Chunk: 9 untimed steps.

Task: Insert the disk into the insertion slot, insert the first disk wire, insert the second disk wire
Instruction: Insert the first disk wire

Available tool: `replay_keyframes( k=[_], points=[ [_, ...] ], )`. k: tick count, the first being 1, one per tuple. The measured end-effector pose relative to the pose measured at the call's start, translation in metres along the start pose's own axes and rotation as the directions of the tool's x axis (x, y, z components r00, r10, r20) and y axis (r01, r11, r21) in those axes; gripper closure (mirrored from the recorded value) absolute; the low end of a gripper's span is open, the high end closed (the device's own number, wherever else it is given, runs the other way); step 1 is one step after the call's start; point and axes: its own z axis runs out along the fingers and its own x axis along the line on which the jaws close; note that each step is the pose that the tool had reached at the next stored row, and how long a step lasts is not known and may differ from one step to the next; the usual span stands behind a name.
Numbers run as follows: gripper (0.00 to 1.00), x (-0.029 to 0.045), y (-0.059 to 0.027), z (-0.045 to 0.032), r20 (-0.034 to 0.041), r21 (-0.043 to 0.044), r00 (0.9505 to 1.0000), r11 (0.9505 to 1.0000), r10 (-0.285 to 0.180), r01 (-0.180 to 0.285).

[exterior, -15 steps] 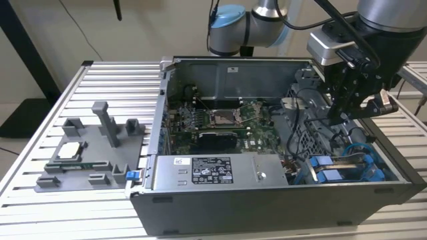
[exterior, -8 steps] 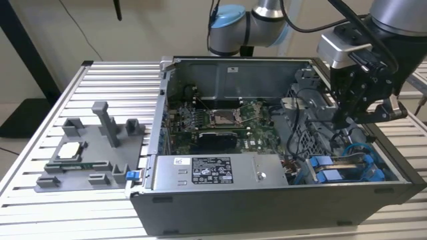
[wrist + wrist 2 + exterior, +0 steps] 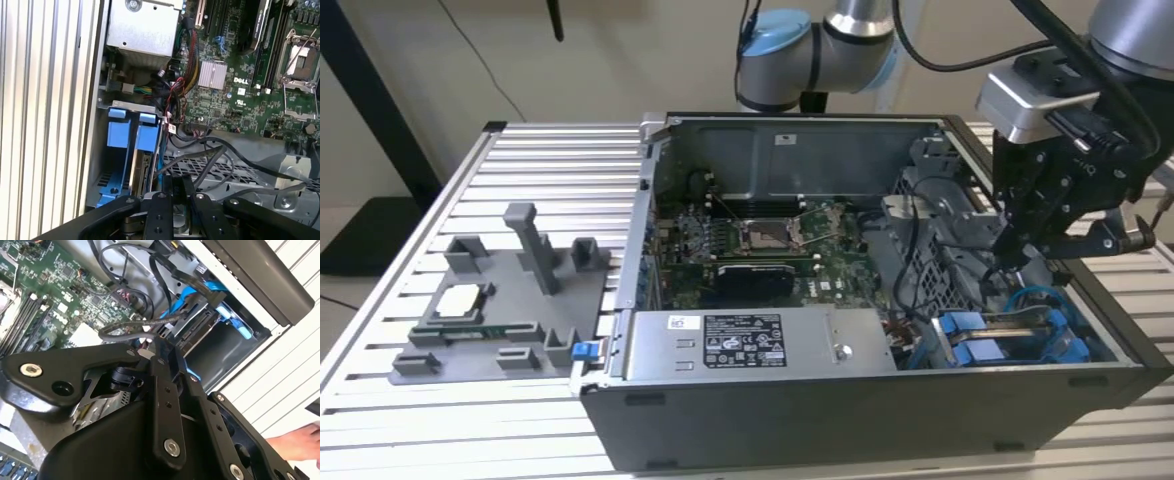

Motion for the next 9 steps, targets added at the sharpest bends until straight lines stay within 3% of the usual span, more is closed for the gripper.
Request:
replay_keyframes(
  k=[9],
  points=[
    [1.00, 0.0094, -0.0074, 0.0006, 0.0019, -0.0298, 1.0000, 0.9996, 0.003, -0.003]
  ],
)
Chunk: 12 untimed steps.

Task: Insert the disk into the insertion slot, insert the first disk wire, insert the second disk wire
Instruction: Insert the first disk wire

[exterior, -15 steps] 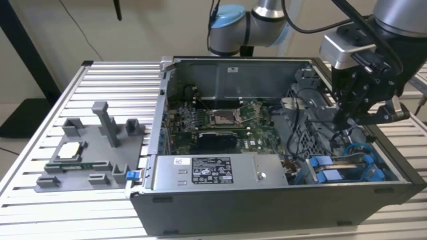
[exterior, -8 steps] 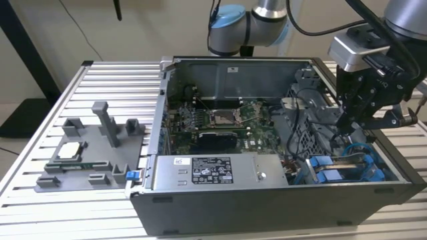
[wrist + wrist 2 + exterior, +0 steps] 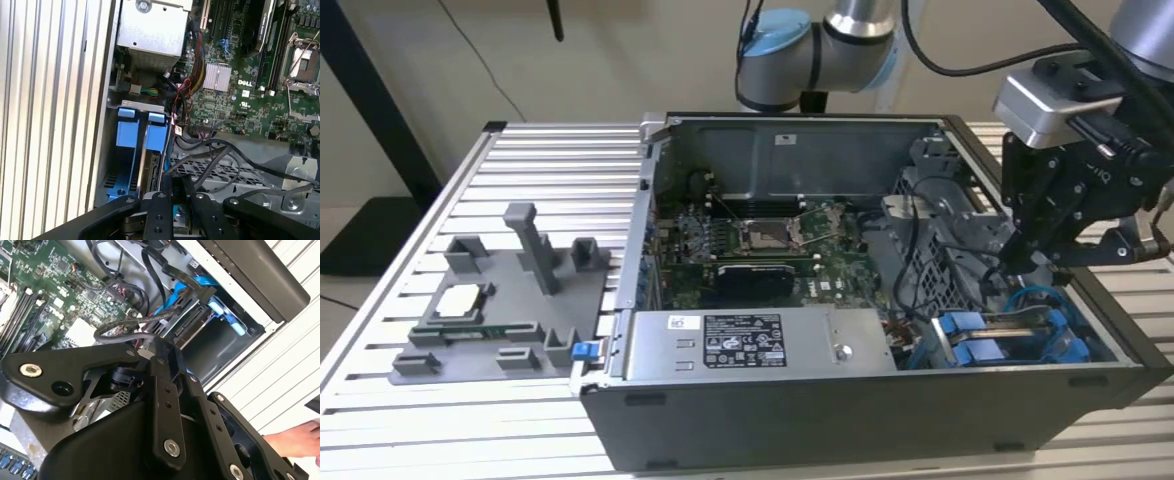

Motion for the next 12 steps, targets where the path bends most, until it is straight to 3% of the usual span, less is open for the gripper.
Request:
replay_keyframes(
  k=[8, 12],
  points=[
    [1.00, 0.0055, -0.0046, 0.0006, -0.0012, -0.0246, 1.0000, 0.9997, 0.002, -0.002],
    [1.00, 0.0082, -0.0064, 0.0014, -0.0060, -0.0404, 1.0000, 0.9992, 0.004, -0.004]
  ],
)
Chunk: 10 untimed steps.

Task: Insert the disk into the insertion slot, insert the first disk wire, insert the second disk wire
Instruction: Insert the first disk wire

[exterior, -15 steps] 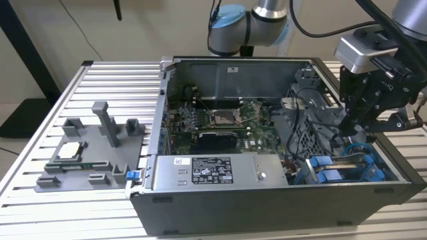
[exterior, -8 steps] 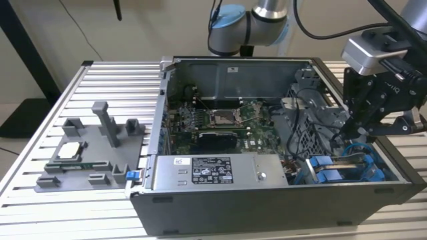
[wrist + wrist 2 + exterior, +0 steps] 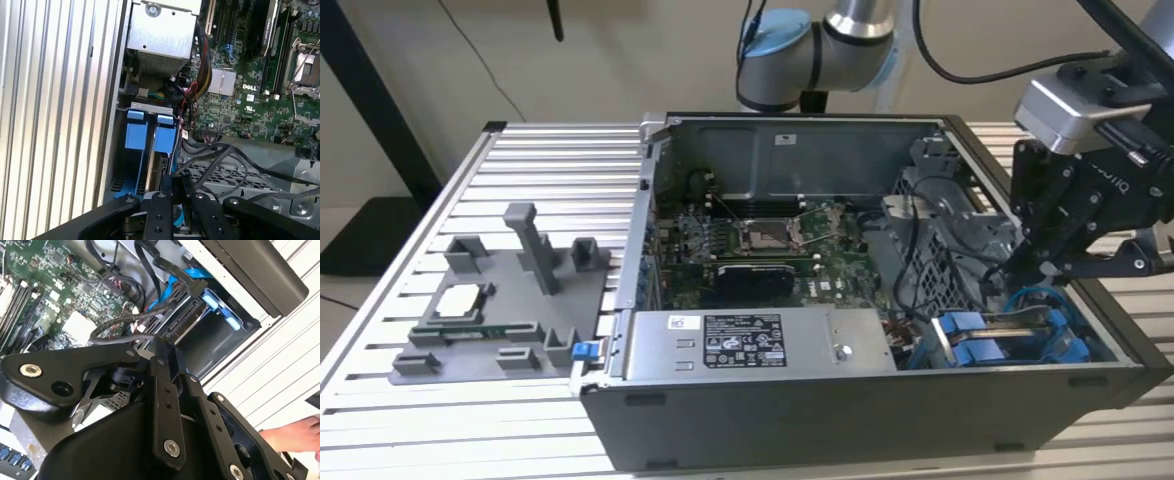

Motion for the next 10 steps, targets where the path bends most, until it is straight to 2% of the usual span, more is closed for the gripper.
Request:
replay_keyframes(
  k=[10],
  points=[
    [1.00, 0.0110, -0.0085, 0.0008, -0.0028, -0.0361, 1.0000, 0.9993, 0.003, -0.003]
  ],
)
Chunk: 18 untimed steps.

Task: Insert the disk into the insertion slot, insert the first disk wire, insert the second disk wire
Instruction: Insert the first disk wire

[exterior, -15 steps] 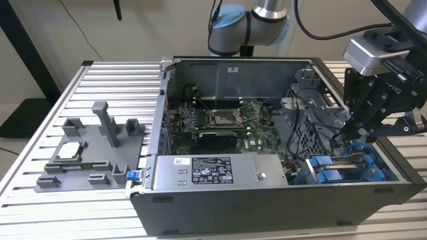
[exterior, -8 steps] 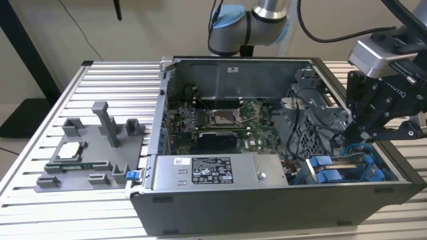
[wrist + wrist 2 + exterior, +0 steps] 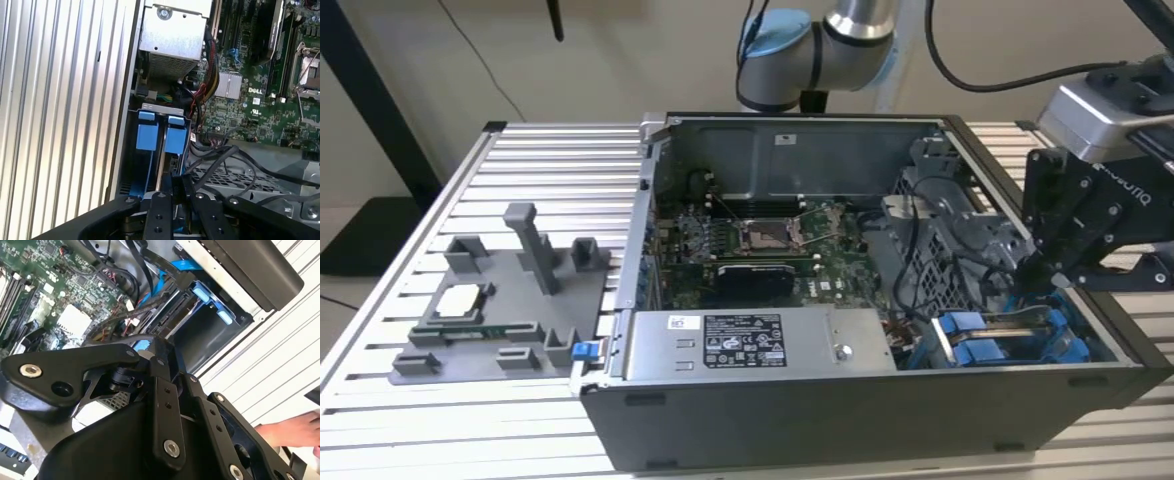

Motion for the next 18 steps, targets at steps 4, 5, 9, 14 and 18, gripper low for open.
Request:
replay_keyframes(
  k=[4, 5, 9, 14, 18],
  points=[
    [1.00, 0.0035, -0.0054, 0.0013, 0.0010, -0.0087, 1.0000, 1.0000, 0.001, -0.001],
    [1.00, 0.0042, -0.0069, 0.0017, 0.0012, -0.0103, 1.0000, 0.9999, 0.002, -0.002],
    [1.00, 0.0053, -0.0109, 0.0022, 0.0017, -0.0140, 1.0000, 0.9999, 0.003, -0.003],
    [1.00, 0.0055, -0.0115, 0.0024, 0.0016, -0.0141, 1.0000, 0.9999, 0.003, -0.003],
    [1.00, 0.0055, -0.0115, 0.0024, 0.0016, -0.0141, 1.0000, 0.9999, 0.003, -0.003]
  ],
)
